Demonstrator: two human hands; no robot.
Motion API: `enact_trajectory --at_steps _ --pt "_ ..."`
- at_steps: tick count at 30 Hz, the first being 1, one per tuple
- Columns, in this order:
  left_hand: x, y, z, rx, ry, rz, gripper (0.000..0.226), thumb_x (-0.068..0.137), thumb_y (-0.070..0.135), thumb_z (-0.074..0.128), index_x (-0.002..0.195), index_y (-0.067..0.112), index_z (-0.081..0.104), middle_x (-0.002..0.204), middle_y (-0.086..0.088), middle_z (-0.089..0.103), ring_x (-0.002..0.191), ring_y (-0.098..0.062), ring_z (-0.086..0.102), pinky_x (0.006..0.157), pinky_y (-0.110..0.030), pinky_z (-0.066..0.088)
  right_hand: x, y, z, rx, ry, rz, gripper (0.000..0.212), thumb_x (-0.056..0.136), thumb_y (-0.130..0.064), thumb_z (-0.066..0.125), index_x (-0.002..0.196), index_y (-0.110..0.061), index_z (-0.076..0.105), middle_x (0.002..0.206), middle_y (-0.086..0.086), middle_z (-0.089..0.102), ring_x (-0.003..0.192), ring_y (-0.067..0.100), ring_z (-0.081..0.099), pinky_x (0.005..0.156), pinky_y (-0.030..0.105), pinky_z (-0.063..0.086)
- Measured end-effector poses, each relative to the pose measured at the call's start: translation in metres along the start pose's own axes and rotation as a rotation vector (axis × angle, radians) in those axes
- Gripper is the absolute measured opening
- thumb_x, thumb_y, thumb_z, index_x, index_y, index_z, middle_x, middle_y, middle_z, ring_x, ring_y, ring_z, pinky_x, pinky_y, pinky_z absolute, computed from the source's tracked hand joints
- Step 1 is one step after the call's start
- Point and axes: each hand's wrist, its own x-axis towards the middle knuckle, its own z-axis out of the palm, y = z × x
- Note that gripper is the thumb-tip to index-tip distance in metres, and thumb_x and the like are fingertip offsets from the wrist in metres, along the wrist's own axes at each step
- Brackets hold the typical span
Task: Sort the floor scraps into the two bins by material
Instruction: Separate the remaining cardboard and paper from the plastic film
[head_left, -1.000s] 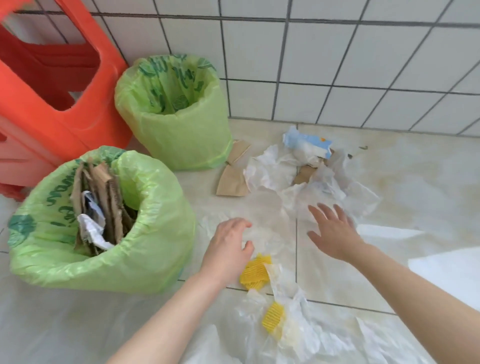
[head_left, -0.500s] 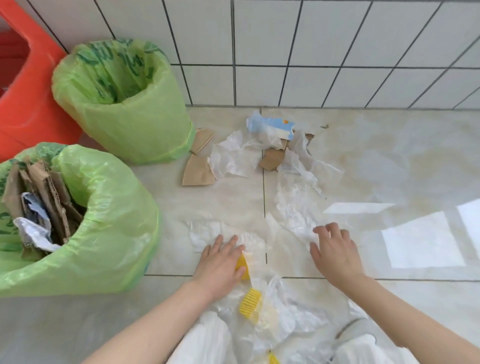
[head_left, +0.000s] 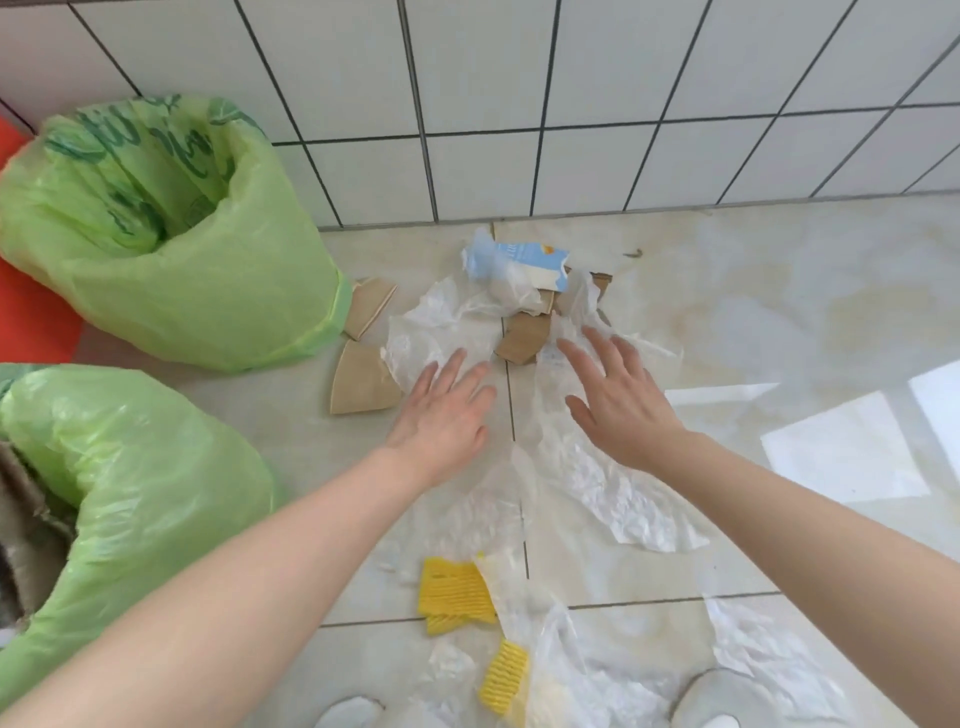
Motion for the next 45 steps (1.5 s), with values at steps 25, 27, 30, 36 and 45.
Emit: enact_trajectory --at_steps 25,27,30,36,45 --pt "-0.021 0.0 0.063 -0.246 -0.248 -0.188 0.083 0.068 0.07 -0.002 0.146 0.043 -0.013 0.155 0.006 -0.029 0.141 -0.034 -0.027 0.116 -0.055 -0.001 -0.01 -0.002 0.028 -0.108 -0.548 0.392 0.085 0.088 -0.053 0.048 0.148 -0.029 -0.007 0.157 0.015 -0.015 0.142 0.047 -0.001 0.104 0.063 0.029" --pt "-0.032 0.007 0.057 -0.247 -0.268 -0.2 0.076 0.078 0.07 0.005 0.147 0.041 -0.01 0.158 0.006 -0.022 0.143 -0.033 -0.022 0.117 -0.053 0.001 -0.013 -0.013 0.017 -0.105 -0.628 0.379 0.077 0.087 -0.053 0.049 0.147 -0.028 0.008 0.157 0.014 0.002 0.14 0.044 0.014 0.103 0.058 0.032" --pt "-0.039 0.006 0.042 -0.245 -0.129 -0.217 0.065 0.092 0.059 0.019 0.15 0.032 0.004 0.153 -0.001 0.028 0.144 -0.028 0.018 0.116 -0.052 0.01 -0.006 -0.019 -0.005 -0.072 -0.618 0.326 0.06 0.088 -0.056 0.044 0.138 -0.026 0.034 0.143 0.006 0.036 0.127 0.036 0.038 0.099 0.048 0.039" --pt "-0.013 -0.042 0.021 -0.134 0.323 -0.277 0.035 0.083 0.023 0.047 0.114 0.012 0.057 0.103 -0.01 0.056 0.098 -0.034 0.055 0.084 -0.044 0.044 0.043 -0.019 -0.036 0.07 -0.233 0.309 0.037 0.089 -0.037 0.044 0.119 -0.019 0.056 0.121 0.007 0.053 0.111 0.032 0.052 0.083 0.037 0.043" --pt "0.017 -0.112 0.024 -0.401 -0.208 -0.931 0.069 0.083 0.026 0.053 0.142 0.02 0.017 0.148 -0.011 0.015 0.133 -0.039 0.021 0.107 -0.051 0.025 0.117 0.004 -0.019 0.731 -0.12 0.823 0.048 0.082 -0.031 0.055 0.119 -0.005 0.038 0.106 0.016 0.055 0.088 0.032 0.058 0.067 0.038 0.048"
